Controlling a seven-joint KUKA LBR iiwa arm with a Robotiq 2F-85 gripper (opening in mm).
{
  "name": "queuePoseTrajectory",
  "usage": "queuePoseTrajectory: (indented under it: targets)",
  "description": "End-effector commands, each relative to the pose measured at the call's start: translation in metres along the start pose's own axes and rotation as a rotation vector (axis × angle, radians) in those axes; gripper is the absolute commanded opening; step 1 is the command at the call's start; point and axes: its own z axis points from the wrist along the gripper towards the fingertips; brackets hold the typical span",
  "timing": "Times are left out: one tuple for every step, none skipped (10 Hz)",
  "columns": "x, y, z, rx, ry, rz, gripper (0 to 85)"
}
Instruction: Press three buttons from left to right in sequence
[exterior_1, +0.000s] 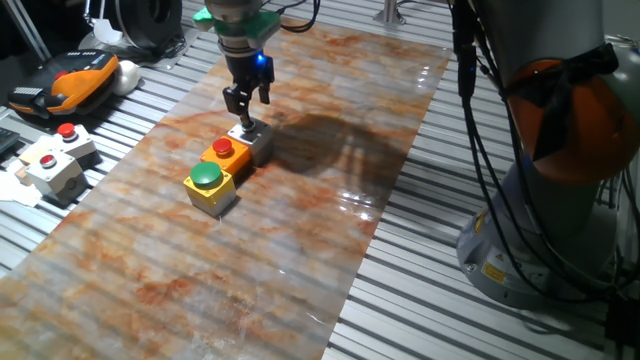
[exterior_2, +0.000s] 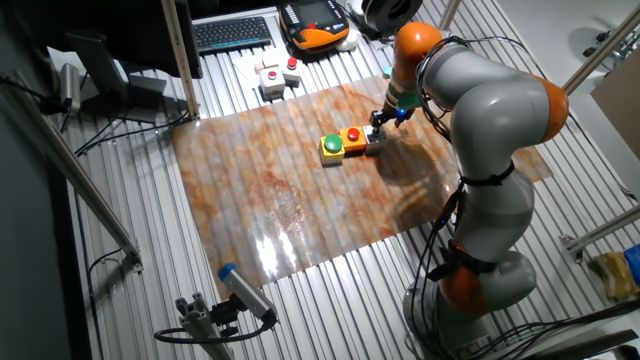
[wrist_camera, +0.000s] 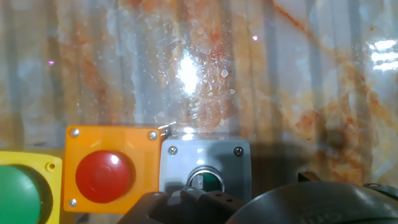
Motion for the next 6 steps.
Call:
queuePoseTrajectory:
  targets:
    - [0.0002, -0.0003, 0.0009, 0.002, 0.0, -0.003, 68.0]
    - [0.0002, -0.0007, 0.0018, 0.004, 0.001, -0.006, 68.0]
    - [0.0001, -0.0013, 0.0031, 0.01, 0.001, -0.012, 68.0]
    - [0.0002, -0.0017, 0.0046, 0.01, 0.002, -0.012, 68.0]
    - [0.0003, -0.0024, 0.0064, 0.011, 0.002, -0.015, 51.0]
    - [0.0, -0.003, 0.0079, 0.011, 0.002, -0.015, 51.0]
